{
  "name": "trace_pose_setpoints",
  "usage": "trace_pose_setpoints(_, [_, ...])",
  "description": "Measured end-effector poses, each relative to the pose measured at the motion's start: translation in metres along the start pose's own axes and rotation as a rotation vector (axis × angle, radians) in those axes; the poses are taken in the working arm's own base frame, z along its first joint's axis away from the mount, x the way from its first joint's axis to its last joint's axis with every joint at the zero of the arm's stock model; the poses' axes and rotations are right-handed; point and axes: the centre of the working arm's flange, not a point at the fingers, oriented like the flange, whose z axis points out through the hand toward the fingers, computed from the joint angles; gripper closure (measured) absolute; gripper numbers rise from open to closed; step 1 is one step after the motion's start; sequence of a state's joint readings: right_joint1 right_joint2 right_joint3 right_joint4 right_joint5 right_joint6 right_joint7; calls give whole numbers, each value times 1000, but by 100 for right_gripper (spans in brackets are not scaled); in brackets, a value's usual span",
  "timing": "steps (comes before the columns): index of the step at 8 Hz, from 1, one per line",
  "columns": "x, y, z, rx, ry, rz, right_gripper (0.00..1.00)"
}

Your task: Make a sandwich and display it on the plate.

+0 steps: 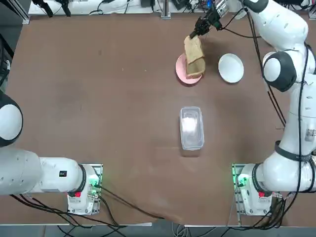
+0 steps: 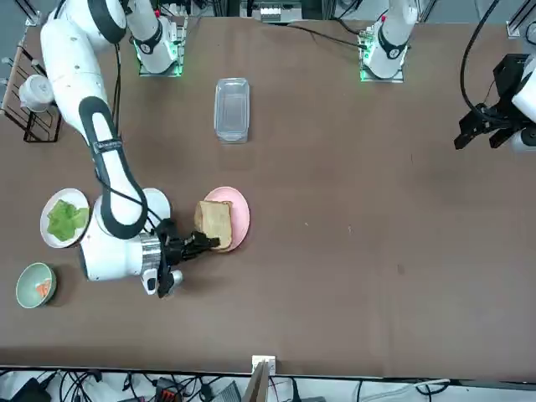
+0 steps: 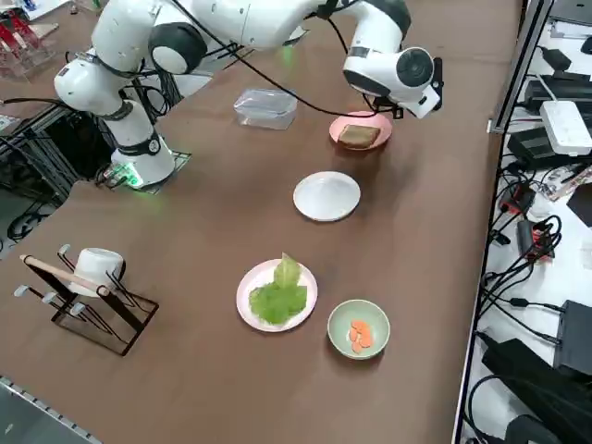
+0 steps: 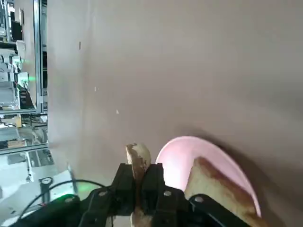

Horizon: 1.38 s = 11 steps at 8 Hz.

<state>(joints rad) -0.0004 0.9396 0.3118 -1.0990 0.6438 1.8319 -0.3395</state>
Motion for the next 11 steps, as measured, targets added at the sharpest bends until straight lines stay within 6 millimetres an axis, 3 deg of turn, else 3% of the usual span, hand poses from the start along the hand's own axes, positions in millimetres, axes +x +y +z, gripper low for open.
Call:
trace_pose_setpoints(2, [-9, 12, -35, 15, -12, 46, 90])
trace_pose_setpoints(6, [-46, 93, -124, 71, 3, 51, 90])
trace_pose_setpoints(7, [-59, 115, -138, 91, 0, 56, 90])
trace_pose_setpoints(11, [-103, 208, -151, 167, 22, -27, 90])
